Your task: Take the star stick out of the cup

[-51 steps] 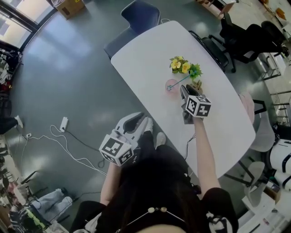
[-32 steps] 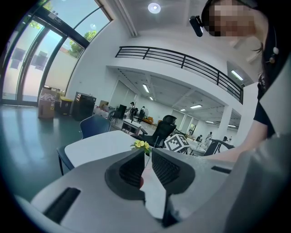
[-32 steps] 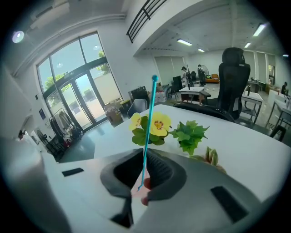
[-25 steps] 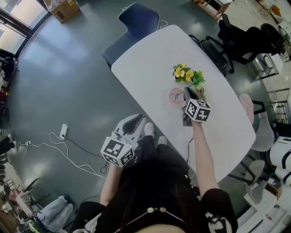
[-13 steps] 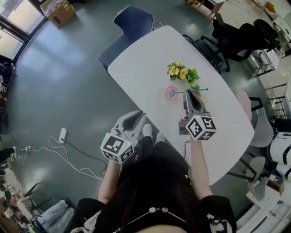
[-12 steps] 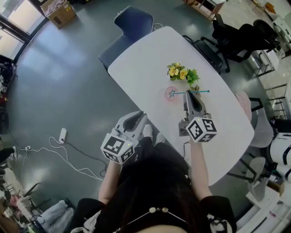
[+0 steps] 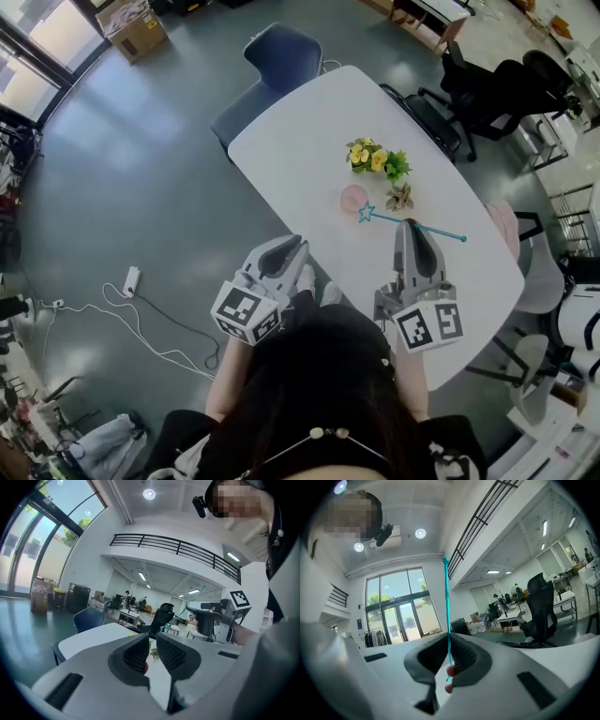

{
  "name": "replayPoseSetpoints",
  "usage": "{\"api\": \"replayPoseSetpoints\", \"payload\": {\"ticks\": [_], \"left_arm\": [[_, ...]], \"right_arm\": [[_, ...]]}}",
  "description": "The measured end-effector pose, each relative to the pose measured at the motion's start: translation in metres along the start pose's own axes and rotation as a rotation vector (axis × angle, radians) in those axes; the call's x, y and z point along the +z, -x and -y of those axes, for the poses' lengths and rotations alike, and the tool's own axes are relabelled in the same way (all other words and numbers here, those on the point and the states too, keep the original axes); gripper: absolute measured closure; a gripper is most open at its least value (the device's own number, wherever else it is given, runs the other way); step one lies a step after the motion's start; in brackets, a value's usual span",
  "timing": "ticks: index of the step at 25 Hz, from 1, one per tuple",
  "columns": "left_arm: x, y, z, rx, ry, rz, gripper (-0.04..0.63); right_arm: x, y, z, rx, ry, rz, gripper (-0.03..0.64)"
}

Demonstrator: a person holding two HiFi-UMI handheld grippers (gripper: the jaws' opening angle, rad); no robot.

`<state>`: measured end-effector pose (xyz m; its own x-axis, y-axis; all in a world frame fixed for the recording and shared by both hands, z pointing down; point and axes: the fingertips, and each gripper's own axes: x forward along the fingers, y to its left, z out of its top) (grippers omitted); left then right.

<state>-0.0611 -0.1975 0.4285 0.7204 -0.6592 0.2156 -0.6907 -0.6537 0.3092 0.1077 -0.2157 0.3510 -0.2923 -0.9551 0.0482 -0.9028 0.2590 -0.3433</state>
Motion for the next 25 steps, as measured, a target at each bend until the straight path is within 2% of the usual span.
{"api": "replayPoseSetpoints", "payload": {"ticks": [8,25], "left_arm": [[0.020,-0.010,0.013,-0.014,-0.072,0.037,0.543],[0.009,-0.020,0.016,0.023,-0.061,-0.003,0.545]], "right_arm": [[0.017,0.019,0.005,-0.035,0.032,0.041,0.597],[0.005,0.020,0.012,-0.013,0.023,-0.005,0.597]]}}
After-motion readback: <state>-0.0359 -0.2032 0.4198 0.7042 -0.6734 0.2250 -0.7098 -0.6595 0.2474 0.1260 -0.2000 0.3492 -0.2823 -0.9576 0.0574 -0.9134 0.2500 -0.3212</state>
